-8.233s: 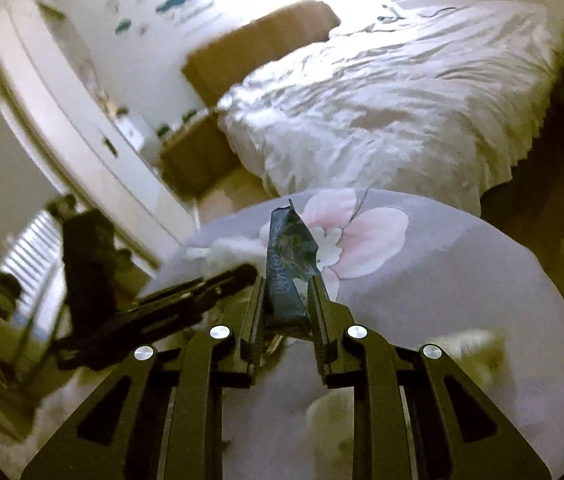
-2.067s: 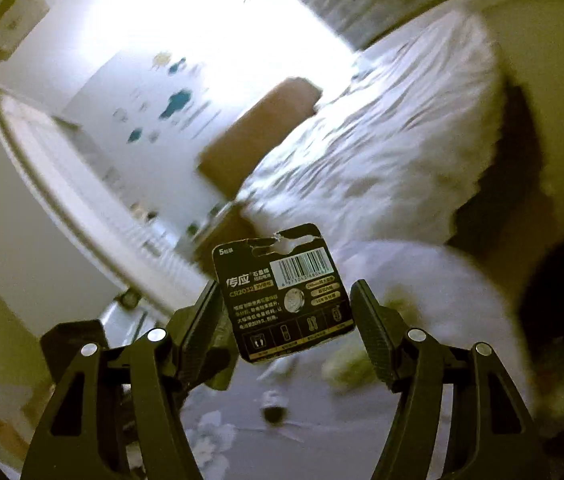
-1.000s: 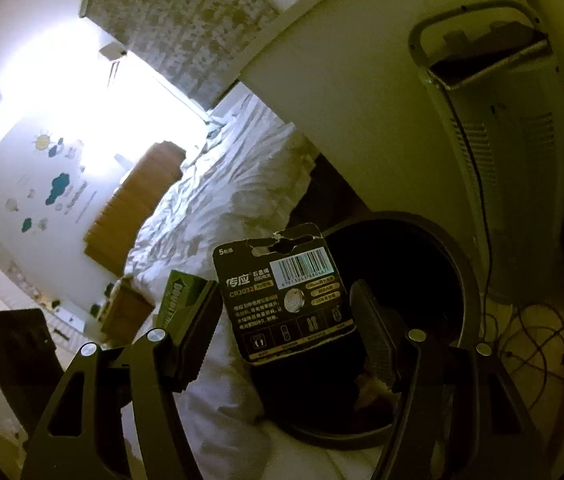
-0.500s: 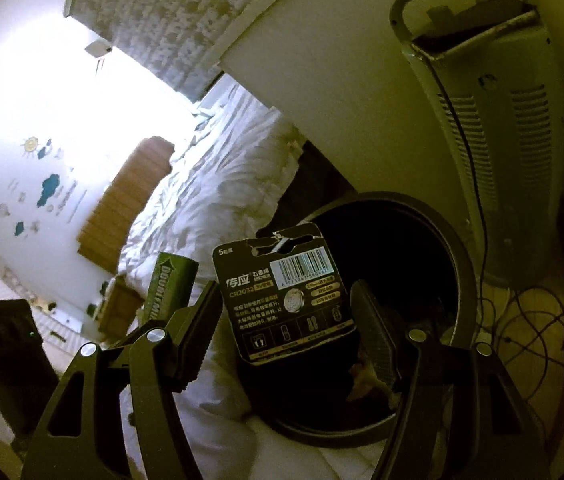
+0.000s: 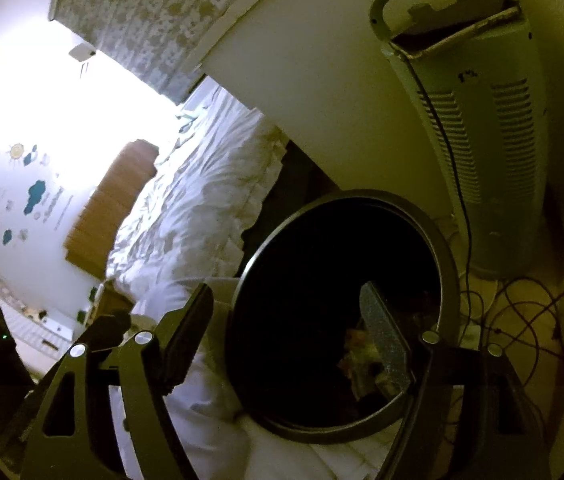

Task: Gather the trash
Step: 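Open both tools over the black bin to drop can and card, then grasp the white spray bottle with the left tool while the right tool grasps the snack wrapper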

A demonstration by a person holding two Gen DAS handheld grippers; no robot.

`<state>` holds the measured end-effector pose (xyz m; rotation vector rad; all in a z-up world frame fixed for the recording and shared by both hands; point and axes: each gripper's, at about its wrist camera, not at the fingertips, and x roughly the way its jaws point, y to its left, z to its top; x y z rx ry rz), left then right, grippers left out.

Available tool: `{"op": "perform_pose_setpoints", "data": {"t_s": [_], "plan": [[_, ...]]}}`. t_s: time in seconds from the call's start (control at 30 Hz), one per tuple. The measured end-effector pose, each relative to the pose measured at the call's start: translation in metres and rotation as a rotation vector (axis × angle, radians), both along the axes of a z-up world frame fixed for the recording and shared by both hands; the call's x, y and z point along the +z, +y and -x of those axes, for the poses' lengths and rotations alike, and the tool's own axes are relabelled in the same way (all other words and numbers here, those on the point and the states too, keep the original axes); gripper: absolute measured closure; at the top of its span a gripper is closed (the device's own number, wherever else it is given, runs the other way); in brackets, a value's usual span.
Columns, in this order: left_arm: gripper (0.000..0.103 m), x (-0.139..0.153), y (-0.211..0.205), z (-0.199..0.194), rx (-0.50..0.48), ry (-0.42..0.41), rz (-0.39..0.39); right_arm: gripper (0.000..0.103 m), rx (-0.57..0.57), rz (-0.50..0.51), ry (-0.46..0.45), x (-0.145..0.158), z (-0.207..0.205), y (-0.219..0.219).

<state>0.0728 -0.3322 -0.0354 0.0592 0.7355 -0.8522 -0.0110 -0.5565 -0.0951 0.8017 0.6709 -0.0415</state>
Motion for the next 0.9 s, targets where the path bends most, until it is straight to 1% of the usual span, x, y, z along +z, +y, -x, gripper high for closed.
{"op": "perform_pose_setpoints", "data": {"t_s": [0.07, 0.2, 0.27, 0.3, 0.33, 0.57, 0.77, 0.9], "plan": [[0.056, 0.003, 0.004, 0.001, 0.009, -0.007, 0.006, 0.028, 0.005, 0.005, -0.001, 0.002, -0.001, 0.002], [0.055, 0.007, 0.016, 0.001, 0.027, -0.013, 0.015, 0.028, 0.023, 0.012, -0.002, 0.005, -0.004, 0.009], [0.052, 0.007, 0.024, 0.000, 0.043, -0.009, 0.017, 0.028, 0.039, 0.016, 0.000, 0.007, -0.007, 0.016], [0.045, 0.006, 0.029, 0.000, 0.056, -0.008, 0.020, 0.028, 0.046, 0.018, 0.000, 0.008, -0.009, 0.019], [0.041, 0.006, 0.035, 0.000, 0.072, -0.009, 0.024, 0.028, 0.053, 0.021, 0.000, 0.008, -0.010, 0.022], [0.041, -0.005, 0.085, -0.011, 0.177, 0.023, 0.027, 0.028, 0.134, 0.043, 0.009, 0.012, -0.028, 0.060], [0.041, -0.015, 0.146, -0.022, 0.301, 0.054, 0.031, 0.028, 0.213, 0.058, 0.014, 0.015, -0.045, 0.092], [0.041, -0.022, 0.188, -0.028, 0.385, 0.059, 0.016, 0.028, 0.267, 0.067, 0.015, 0.016, -0.056, 0.114]]}}
